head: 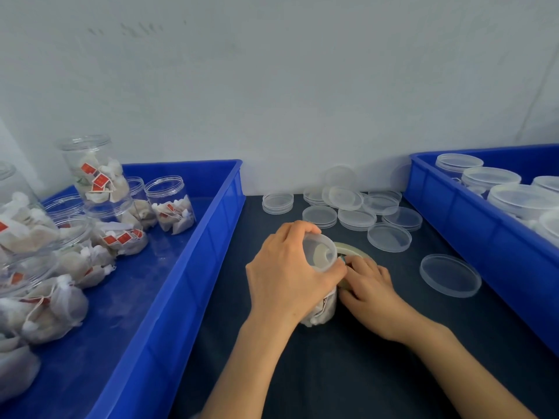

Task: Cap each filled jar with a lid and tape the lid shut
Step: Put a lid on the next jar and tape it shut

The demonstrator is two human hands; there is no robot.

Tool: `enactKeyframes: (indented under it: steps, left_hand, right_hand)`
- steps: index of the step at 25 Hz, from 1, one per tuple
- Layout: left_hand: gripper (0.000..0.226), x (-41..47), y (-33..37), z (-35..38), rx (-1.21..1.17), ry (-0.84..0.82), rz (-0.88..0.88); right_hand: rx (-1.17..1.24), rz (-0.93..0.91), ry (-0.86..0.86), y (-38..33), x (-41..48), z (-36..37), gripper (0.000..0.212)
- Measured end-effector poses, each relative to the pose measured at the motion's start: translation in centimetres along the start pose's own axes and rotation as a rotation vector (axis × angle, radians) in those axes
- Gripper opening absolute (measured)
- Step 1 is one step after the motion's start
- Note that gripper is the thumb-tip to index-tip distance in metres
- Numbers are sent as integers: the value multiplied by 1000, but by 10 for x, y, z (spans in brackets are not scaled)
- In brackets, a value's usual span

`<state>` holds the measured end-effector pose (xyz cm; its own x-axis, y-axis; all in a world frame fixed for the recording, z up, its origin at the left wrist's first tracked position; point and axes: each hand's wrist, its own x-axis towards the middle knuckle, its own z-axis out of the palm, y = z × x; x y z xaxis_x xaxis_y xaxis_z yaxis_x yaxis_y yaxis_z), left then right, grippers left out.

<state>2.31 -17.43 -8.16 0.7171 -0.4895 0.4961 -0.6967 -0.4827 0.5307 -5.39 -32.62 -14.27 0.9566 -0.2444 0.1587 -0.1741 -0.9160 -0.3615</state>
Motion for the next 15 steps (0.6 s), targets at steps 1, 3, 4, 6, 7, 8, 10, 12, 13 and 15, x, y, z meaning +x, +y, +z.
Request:
enactKeyframes:
  steps: [1, 3, 4, 6, 7, 8, 10, 12, 13, 15]
  left_hand:
    - [49, -2, -1, -1, 5, 8, 8]
    - [51, -5, -4, -3, 3, 39, 23]
    - [53, -6, -8, -5, -28, 66, 18]
    - [52, -7, -15, -8, -164, 101, 2]
    - [50, -7, -17, -9, -255, 103, 18]
    - [47, -7, -18, -10, -348, 101, 52]
    - [45, -7, -18, -10, -527, 82, 152]
    - [53, -8, -15, -7, -676, -18, 220]
    - [58, -8, -15, -4, -740, -78, 215]
    - [58, -6, -16, 2, -855, -128, 103]
  right_hand:
    - [57, -26, -61, -1, -2, -2, 63]
    - [195, -75, -134, -7, -7, -8, 89]
    - [248, -93, -150, -11, -10, -11, 98]
    - [398, -109, -185, -23, -14, -12, 116]
    - [512, -111, -181, -32, -17, -13, 122]
    - [628, -107, -139, -41, -19, -13, 124]
    - [757, -99, 41, -56, -28, -15, 116]
    - [707, -83, 262, -69, -42, -16, 98]
    - [698, -82, 328, -73, -49, -18, 91]
    - [832, -38, 404, -66, -60, -32, 83]
